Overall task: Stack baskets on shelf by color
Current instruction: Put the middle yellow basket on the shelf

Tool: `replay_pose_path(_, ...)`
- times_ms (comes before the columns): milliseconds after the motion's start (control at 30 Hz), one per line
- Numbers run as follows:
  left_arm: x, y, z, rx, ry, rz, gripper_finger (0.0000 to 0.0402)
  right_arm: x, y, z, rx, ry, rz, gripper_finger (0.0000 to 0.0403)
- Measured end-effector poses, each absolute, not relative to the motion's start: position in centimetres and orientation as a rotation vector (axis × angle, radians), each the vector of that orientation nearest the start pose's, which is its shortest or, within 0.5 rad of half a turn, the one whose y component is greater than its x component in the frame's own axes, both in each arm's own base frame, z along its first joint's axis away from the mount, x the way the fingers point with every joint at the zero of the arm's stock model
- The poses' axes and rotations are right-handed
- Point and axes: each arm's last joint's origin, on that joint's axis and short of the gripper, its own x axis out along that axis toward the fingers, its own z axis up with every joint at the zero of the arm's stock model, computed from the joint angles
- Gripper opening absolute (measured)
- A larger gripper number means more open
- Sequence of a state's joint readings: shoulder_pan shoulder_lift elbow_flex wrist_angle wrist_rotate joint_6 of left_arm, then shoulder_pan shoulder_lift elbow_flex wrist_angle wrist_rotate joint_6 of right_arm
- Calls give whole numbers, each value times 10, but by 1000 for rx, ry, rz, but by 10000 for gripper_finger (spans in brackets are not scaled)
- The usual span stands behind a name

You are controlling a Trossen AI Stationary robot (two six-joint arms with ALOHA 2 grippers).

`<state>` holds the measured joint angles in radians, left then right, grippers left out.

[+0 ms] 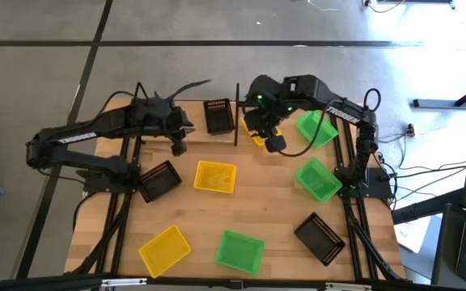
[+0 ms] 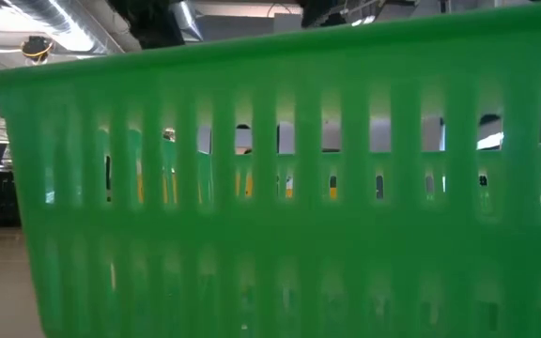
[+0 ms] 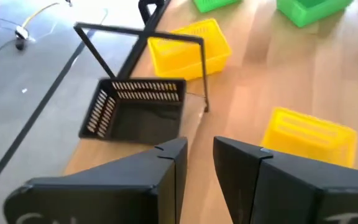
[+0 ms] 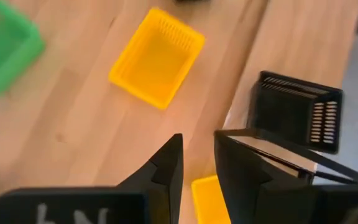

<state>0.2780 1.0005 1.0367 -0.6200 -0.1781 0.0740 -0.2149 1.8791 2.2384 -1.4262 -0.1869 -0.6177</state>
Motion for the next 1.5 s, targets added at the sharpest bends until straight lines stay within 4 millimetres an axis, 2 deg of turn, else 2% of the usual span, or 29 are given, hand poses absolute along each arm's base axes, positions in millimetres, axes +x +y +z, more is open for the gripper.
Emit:
replay_pose_path(100, 189, 48, 343, 16, 599, 401, 70, 356, -65, 397, -389, 1023, 350, 90)
replay_pose_path(200, 185, 37, 344, -2, 601, 368, 70, 364, -57, 380, -354, 1044, 359, 90)
replay_pose_path(500, 174, 9, 344, 30, 633, 229, 70, 389, -16, 324, -346, 1030, 412, 90)
replay_pose_path(667, 165, 1, 346, 47, 631, 189, 70, 399, 2, 289, -169, 1013, 338, 90)
replay_pose_path(900, 161, 0, 347, 78, 639, 205, 70, 413, 26, 266, -58, 858, 288, 90)
replay_pose_path(1233, 160, 0, 346, 82, 652, 204, 70, 409, 30, 221, -30, 822, 190, 90)
replay_pose_path(1500, 160, 0, 345, 79, 659, 205, 70, 401, 31, 196, 48, 831, 162, 90)
